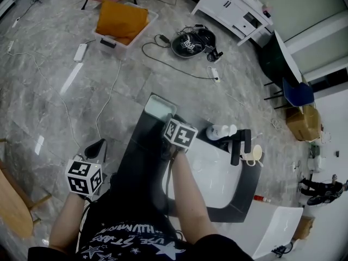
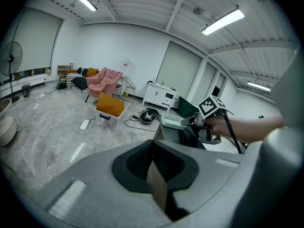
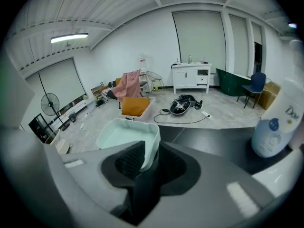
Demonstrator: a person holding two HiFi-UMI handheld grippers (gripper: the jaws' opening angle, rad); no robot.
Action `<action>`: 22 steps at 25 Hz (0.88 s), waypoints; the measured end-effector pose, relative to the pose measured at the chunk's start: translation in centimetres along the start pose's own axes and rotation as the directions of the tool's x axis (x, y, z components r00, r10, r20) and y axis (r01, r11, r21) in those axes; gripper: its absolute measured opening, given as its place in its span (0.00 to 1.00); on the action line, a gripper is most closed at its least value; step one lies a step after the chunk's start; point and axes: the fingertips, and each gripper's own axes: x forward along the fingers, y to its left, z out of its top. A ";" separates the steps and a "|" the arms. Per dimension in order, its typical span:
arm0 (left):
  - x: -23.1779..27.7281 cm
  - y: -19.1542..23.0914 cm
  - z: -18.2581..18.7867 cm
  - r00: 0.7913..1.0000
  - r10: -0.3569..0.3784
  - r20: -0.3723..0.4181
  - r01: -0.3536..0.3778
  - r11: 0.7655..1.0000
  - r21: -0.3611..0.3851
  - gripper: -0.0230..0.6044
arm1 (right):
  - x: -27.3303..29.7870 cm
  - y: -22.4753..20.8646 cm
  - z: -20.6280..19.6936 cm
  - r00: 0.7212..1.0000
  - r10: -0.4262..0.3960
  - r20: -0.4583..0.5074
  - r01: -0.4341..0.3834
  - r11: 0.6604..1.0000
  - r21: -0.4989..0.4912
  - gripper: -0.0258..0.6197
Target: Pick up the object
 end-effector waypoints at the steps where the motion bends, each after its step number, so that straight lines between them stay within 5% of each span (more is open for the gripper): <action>1: -0.2 0.2 -0.1 1.000 0.004 0.000 -0.004 1.000 -0.002 0.05 | 0.1 -0.1 -0.1 1.000 -0.007 -0.005 0.007 1.000 0.001 0.18; 10: -1.1 1.0 -0.1 1.000 0.028 0.007 -0.028 0.999 -0.015 0.05 | 0.1 -0.5 0.3 0.998 -0.069 0.007 0.069 0.998 0.001 0.07; 22: -2.4 -1.9 1.7 0.998 0.042 0.056 -0.043 0.999 0.011 0.05 | -4.6 0.0 3.1 0.995 0.021 0.096 -0.022 1.000 0.018 0.06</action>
